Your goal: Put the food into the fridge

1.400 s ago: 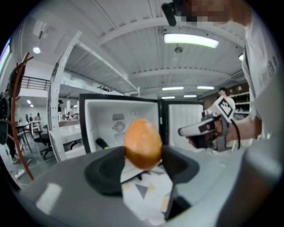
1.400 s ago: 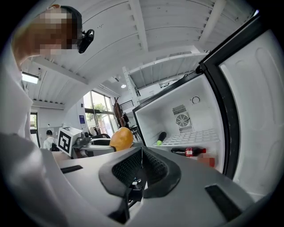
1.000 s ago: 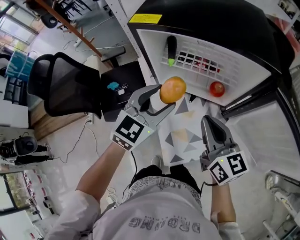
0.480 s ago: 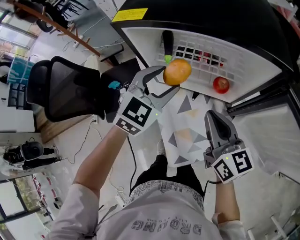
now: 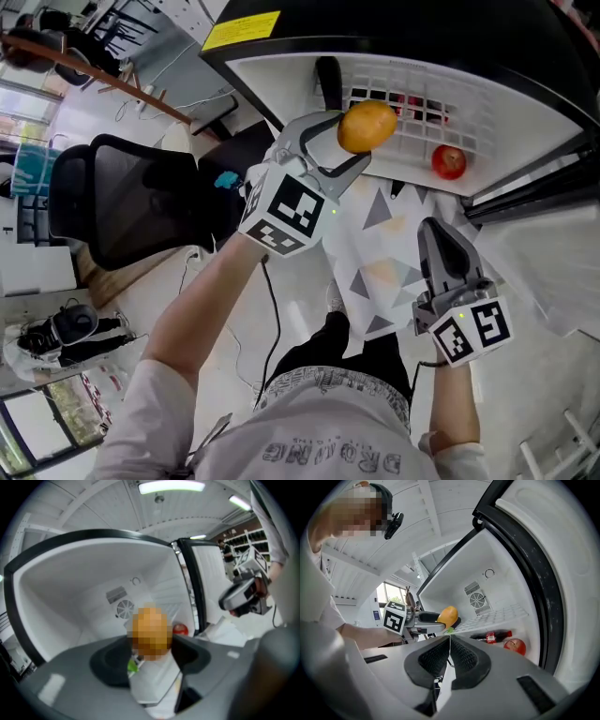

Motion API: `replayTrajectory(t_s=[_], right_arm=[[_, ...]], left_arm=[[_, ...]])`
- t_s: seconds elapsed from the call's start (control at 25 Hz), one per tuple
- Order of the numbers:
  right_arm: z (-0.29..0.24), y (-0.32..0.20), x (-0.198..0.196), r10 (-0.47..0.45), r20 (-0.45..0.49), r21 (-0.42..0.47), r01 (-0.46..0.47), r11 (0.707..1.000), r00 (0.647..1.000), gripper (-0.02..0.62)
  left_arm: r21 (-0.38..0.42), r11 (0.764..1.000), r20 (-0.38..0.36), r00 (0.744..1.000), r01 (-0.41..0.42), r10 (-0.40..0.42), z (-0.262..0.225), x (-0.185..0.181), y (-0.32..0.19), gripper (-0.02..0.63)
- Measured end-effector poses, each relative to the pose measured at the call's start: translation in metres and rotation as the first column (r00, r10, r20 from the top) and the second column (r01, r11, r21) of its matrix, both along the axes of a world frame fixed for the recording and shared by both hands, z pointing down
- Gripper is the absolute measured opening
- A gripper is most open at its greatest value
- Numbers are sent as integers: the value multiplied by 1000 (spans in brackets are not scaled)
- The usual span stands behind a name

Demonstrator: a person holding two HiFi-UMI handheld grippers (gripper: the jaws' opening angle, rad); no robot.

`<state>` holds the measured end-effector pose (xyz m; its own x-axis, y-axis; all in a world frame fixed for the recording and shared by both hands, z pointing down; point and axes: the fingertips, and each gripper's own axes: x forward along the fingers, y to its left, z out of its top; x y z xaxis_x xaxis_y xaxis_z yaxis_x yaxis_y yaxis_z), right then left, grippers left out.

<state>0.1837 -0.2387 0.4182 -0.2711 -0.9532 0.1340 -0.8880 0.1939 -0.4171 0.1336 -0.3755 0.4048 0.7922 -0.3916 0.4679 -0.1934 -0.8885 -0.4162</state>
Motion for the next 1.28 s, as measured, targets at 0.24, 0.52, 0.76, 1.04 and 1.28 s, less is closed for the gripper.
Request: replayTrajectory(t_s=[0.24,0.52,0.76,1.04,1.28], right_arm=[[14,-4,2,35,20,-10,-35,999,999,3],[22,-8,7,58,42,-3,-58,998,997,3],[26,-3,13,70,56,-3,-70,998,996,3],[34,3,21,77,66,-12,-77,997,995,3],[36,3,29,76,67,-8,-75,997,995,3]], left_arm=[[48,999,53,999,-4,2,5,13,-21,268],[62,998,128,991,19,-27,14,30,-35,267],[61,997,172,984,35,-45,22,41,-39,267],[63,995,223,971,72,-84,35,47,-50,267],[67,992,256,959,106,-120,40,48,-59,268]])
